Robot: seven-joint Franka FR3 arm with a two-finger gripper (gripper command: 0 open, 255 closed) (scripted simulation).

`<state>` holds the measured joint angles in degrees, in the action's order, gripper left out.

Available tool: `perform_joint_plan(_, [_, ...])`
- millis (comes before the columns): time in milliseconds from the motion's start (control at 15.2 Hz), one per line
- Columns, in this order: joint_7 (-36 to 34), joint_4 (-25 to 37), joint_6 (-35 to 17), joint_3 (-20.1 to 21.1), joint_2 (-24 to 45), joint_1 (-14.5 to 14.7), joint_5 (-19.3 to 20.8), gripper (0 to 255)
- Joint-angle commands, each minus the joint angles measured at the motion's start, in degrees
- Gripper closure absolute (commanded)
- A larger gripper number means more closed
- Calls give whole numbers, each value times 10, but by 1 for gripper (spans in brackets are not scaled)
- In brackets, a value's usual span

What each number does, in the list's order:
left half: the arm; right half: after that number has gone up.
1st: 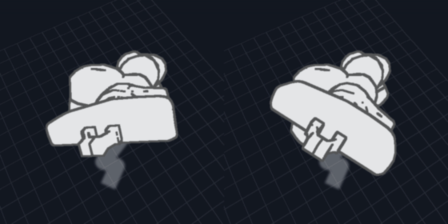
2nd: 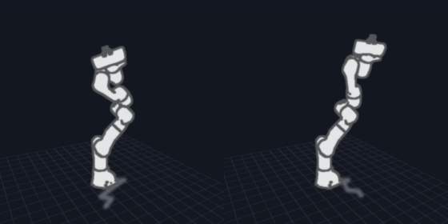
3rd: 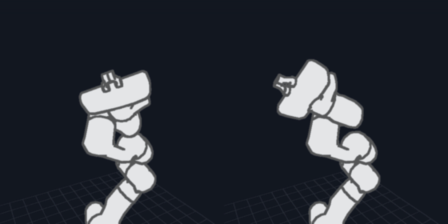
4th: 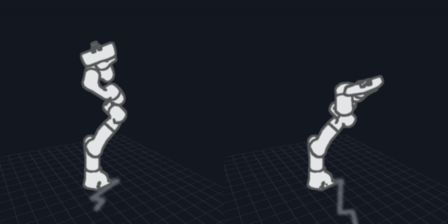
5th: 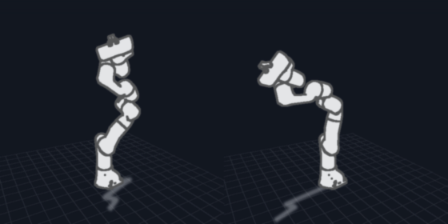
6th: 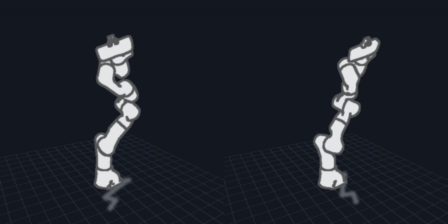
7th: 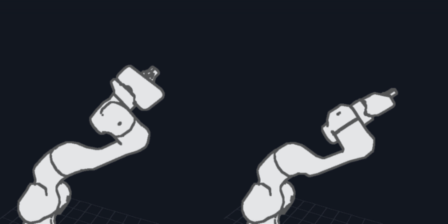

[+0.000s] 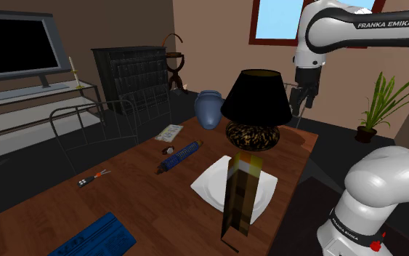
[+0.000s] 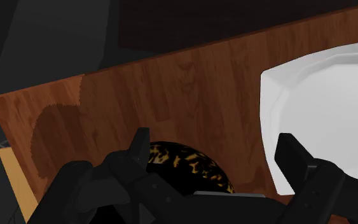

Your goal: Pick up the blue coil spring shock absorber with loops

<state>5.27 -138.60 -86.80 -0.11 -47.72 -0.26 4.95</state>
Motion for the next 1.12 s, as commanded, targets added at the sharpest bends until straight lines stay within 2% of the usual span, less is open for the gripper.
perform_joint_plan(0, [0,0,0,0,0,0,0,0])
perform_joint_plan(528, [-210,-28,-70,119,45,-1,-93,0])
perform_joint_plan(1056, [-415,7,-161,238,164,-20,-149,0])
